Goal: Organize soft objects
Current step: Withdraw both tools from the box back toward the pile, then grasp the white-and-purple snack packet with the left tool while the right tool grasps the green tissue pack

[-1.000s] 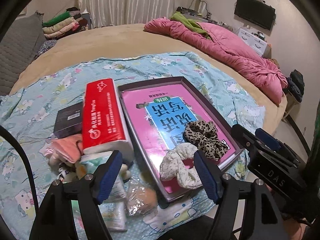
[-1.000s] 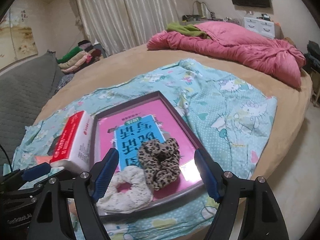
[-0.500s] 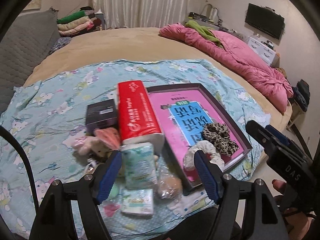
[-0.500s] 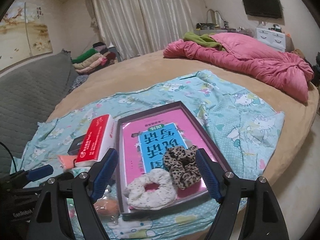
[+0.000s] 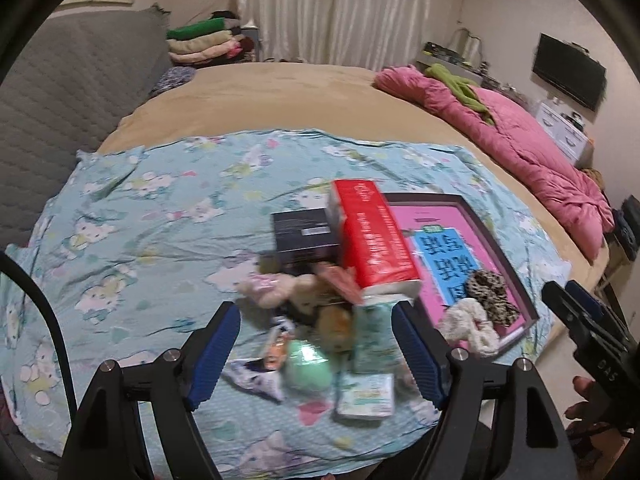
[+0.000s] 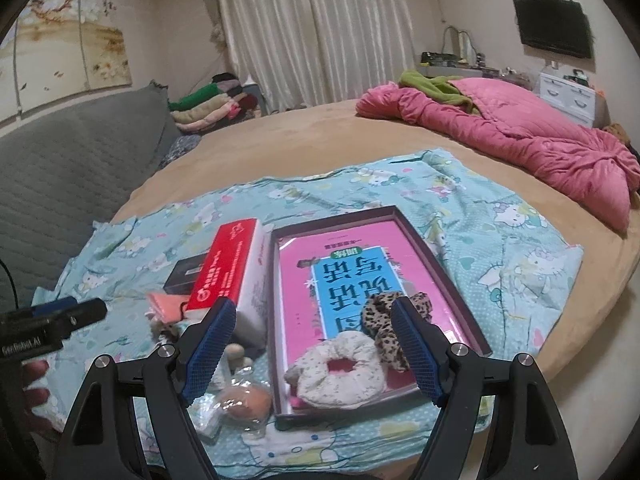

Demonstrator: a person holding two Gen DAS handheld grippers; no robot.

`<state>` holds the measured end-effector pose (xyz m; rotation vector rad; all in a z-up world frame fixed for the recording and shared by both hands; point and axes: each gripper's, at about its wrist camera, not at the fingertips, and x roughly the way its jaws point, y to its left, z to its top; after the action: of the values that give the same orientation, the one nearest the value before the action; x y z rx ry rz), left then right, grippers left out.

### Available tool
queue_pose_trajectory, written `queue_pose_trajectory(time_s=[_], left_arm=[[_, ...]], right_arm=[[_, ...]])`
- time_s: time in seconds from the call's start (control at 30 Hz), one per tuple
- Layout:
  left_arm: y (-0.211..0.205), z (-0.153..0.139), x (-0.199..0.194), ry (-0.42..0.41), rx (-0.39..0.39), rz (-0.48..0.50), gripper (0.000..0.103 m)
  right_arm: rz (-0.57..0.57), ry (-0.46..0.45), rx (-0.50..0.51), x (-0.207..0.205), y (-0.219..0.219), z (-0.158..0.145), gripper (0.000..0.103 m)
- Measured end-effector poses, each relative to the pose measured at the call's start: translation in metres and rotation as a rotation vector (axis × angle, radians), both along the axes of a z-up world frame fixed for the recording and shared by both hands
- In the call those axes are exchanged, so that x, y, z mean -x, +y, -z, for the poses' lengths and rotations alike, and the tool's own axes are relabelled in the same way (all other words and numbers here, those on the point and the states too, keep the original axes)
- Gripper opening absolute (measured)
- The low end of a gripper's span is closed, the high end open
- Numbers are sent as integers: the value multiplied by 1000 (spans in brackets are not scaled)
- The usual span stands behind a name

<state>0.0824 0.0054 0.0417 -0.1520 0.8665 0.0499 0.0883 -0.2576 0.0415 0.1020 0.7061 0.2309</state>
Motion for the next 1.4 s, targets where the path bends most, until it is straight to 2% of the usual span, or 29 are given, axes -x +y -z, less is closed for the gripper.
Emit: queue_pose_trajectory(time_s=[0.17, 0.5, 0.93, 1.4], left_arm=[[29, 8, 9, 24, 7, -54, 78], [56, 31, 21, 67, 5, -99, 78], [60, 79, 19, 151, 7, -53, 78], [61, 119, 8, 208, 20, 9, 78]], right_arm=[[-39, 10, 15, 3, 14, 2, 81], [-109, 25, 32, 9, 44, 8, 81], [-197, 98, 67, 9, 88, 38, 81], [-222, 174, 121, -16, 128, 84, 81]])
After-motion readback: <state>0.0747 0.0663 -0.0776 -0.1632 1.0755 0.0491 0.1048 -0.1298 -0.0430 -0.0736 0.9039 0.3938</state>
